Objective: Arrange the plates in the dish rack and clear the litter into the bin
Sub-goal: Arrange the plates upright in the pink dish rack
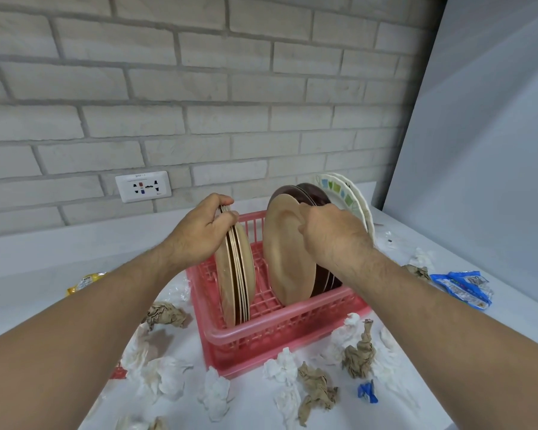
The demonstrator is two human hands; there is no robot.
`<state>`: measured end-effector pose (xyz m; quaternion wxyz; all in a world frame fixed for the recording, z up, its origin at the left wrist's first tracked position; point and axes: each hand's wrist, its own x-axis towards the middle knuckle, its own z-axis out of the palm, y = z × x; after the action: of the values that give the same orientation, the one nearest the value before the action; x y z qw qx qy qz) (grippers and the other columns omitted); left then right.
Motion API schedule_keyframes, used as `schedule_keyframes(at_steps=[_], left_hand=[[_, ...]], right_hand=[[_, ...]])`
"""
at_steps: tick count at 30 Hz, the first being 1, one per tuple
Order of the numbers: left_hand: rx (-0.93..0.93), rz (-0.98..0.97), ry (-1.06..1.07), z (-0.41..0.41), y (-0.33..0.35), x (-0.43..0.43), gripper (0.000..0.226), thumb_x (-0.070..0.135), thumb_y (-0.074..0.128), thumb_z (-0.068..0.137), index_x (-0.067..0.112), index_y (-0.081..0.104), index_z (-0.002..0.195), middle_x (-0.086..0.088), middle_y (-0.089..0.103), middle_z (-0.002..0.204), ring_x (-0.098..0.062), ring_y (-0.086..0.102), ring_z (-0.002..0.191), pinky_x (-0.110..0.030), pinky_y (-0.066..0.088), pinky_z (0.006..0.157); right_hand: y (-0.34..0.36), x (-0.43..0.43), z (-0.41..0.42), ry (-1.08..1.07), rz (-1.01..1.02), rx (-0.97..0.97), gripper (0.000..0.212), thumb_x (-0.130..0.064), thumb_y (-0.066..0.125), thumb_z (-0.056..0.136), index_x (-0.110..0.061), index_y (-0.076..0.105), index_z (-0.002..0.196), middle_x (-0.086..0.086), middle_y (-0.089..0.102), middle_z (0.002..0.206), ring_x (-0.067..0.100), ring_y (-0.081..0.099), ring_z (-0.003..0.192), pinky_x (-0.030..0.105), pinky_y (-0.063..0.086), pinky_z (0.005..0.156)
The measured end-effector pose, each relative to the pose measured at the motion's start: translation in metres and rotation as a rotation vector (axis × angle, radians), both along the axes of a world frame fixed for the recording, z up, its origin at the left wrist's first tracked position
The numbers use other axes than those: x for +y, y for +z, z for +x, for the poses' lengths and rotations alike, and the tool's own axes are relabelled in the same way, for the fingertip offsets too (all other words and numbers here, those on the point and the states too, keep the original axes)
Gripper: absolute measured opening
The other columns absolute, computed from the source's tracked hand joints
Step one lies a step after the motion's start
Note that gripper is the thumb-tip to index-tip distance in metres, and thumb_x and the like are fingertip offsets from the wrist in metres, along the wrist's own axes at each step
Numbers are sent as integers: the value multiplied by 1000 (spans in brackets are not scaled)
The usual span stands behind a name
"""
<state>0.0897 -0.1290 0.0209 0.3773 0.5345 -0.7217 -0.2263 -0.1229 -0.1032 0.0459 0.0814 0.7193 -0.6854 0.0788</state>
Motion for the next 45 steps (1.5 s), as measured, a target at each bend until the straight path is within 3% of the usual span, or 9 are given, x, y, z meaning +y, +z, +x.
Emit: schedule_keyframes(at_steps=[3, 7, 11, 18, 24, 29, 36, 42, 45], left_hand=[[-5, 7, -1, 2, 0, 0, 39, 37, 42, 96, 25, 44, 133, -16, 64, 96, -19, 60, 85, -28, 43, 72], [-5, -2, -10, 3, 1, 0, 39, 37, 42, 96, 25, 44, 134, 5, 60, 98, -9, 55, 94, -27, 39, 77], [13, -6, -13, 3, 0, 0, 39, 38, 42, 97, 25, 45, 133, 9, 57, 99, -9, 53, 93, -28, 38, 79], [21, -8, -31, 3, -2, 0, 40, 39, 41, 98, 25, 44, 135, 8, 50, 129, -9, 47, 116, -28, 35, 93], [35, -32, -44, 1, -3, 0, 40, 37, 41, 99, 24, 44, 137, 11, 47, 131, -5, 44, 117, -25, 31, 95], [21, -61, -51, 0, -3, -2, 37, 35, 41, 99, 23, 47, 134, 12, 46, 129, -3, 45, 113, -21, 31, 91], [22, -66, -91, 3, -8, -7, 38, 34, 41, 98, 26, 51, 134, 13, 43, 131, 0, 40, 123, -15, 26, 101], [3, -39, -88, 3, -6, -4, 45, 40, 38, 99, 30, 37, 143, 20, 38, 134, 3, 36, 122, -21, 24, 101], [29, -26, -34, 2, -8, -3, 44, 44, 39, 98, 26, 37, 139, 15, 57, 113, -1, 50, 106, -24, 34, 89]], right_hand=[[-1, -1, -3, -10, -38, 2, 24, -14, 56, 93, -17, 54, 117, -2, 43, 70, 13, 41, 55, 28, 32, 46], [-2, 1, -7, -2, -72, 55, 24, -13, 57, 94, -18, 52, 118, -2, 38, 67, 17, 45, 59, 29, 32, 47], [-3, 0, -7, 18, -96, 94, 29, -13, 56, 94, -15, 49, 123, -1, 36, 65, 20, 45, 61, 32, 36, 52], [-6, -3, -5, -2, -85, 107, 22, -14, 58, 93, -16, 58, 116, -1, 42, 64, 15, 39, 50, 27, 29, 43], [7, 6, 1, 88, -161, -99, 14, -25, 52, 96, -21, 58, 108, -8, 50, 76, 17, 57, 68, 27, 36, 52], [-5, 27, 36, 231, -28, -541, 33, -42, 46, 99, -23, 64, 78, -5, 61, 69, 12, 60, 60, 26, 45, 51], [-24, 38, 60, 283, 43, -741, 35, -43, 42, 100, -20, 67, 91, -6, 62, 68, 9, 59, 62, 24, 45, 56], [-14, 39, 69, 250, 22, -367, 22, -24, 36, 102, -14, 49, 88, 3, 49, 78, 20, 47, 71, 30, 34, 62], [2, 37, 75, 246, 35, -285, 16, -17, 42, 99, -14, 45, 83, 2, 41, 73, 22, 45, 73, 31, 32, 64]])
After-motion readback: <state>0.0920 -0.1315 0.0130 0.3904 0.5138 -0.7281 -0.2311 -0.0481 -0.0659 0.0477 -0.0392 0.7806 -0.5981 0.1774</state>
